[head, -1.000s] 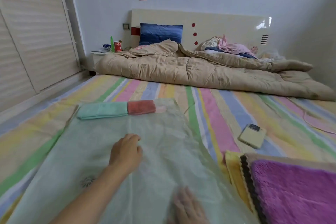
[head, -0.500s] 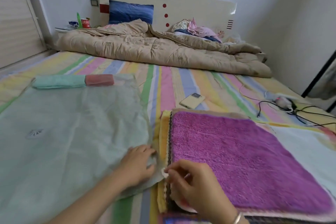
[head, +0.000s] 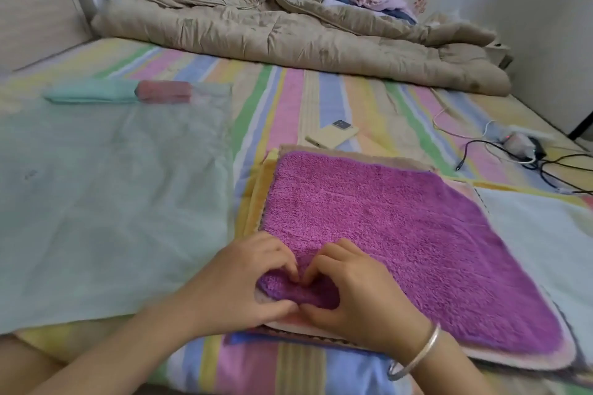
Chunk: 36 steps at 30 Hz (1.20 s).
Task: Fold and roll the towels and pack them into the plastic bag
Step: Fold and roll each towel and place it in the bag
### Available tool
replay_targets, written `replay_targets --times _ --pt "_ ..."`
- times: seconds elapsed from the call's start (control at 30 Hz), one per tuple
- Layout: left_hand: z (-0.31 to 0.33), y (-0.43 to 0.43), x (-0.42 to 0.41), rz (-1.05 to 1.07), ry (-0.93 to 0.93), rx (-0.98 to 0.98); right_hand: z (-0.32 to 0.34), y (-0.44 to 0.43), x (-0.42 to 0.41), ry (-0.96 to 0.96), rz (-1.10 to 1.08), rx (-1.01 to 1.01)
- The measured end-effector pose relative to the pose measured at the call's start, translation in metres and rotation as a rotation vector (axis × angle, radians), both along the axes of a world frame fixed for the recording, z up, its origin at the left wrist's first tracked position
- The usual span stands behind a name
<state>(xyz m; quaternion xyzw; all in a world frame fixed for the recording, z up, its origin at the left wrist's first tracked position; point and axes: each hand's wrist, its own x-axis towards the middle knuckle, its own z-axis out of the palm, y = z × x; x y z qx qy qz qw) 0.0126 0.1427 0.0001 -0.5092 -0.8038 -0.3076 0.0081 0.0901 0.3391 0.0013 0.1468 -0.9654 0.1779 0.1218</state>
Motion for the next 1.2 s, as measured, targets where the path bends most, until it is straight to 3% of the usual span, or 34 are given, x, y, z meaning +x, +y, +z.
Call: replay_targets --times 0.43,0.7,0.93,1.1,1.2 --pt "0.010 0.006 0.002 0.144 -0.128 -0.103 -0.017 -0.006 0.016 0.174 -0.188 -0.130" --pt "0.010 0.013 -0.012 0.449 -0.399 0.026 -0.014 0.037 0.048 0.264 -0.272 -0.010" --pt "0.011 0.024 -0.026 0.600 -0.579 0.123 0.001 0.138 0.089 0.172 -0.552 -0.124" --pt "0.010 0.031 -0.035 0.608 -0.474 0.101 0.010 0.178 0.091 0.040 -0.638 -0.372" --pt "0.008 0.034 -0.040 0.600 -0.418 0.057 0.012 0.181 0.085 -0.090 -0.555 -0.367"
